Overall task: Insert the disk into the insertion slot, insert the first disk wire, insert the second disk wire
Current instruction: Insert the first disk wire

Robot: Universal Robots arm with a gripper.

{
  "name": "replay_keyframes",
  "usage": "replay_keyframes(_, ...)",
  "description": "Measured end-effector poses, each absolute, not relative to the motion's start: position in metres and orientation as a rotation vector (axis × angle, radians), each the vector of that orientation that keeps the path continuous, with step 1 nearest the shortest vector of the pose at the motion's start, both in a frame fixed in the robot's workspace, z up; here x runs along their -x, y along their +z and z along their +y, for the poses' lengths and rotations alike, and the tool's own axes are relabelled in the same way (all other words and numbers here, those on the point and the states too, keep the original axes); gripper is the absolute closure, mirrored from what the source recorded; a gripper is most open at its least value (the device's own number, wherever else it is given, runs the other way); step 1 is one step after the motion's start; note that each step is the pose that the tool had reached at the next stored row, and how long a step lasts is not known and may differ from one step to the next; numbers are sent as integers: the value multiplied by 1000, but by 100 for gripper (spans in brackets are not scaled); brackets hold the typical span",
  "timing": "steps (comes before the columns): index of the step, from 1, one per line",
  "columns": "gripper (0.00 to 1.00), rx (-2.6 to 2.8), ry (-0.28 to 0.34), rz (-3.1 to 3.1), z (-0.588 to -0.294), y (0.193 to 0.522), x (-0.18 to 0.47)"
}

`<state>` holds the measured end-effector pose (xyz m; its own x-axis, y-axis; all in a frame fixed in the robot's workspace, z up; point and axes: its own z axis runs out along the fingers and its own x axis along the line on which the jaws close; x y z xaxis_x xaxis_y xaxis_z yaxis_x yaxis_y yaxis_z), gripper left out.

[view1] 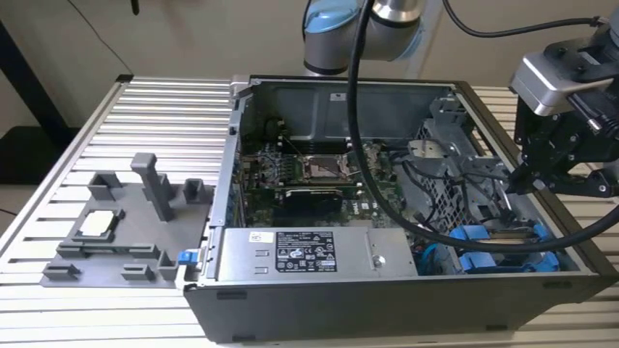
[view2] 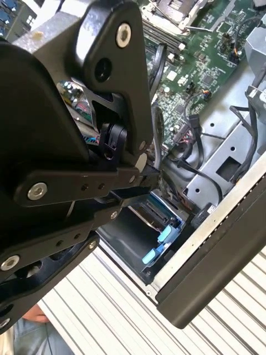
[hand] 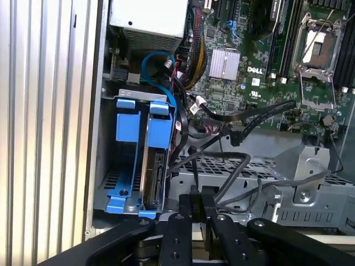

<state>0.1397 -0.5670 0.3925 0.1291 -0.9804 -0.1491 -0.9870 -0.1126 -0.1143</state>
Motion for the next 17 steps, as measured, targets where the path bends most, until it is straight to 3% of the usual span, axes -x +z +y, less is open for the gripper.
replay_keyframes(17, 81, 2222, 56, 1967, -573, 383, -148)
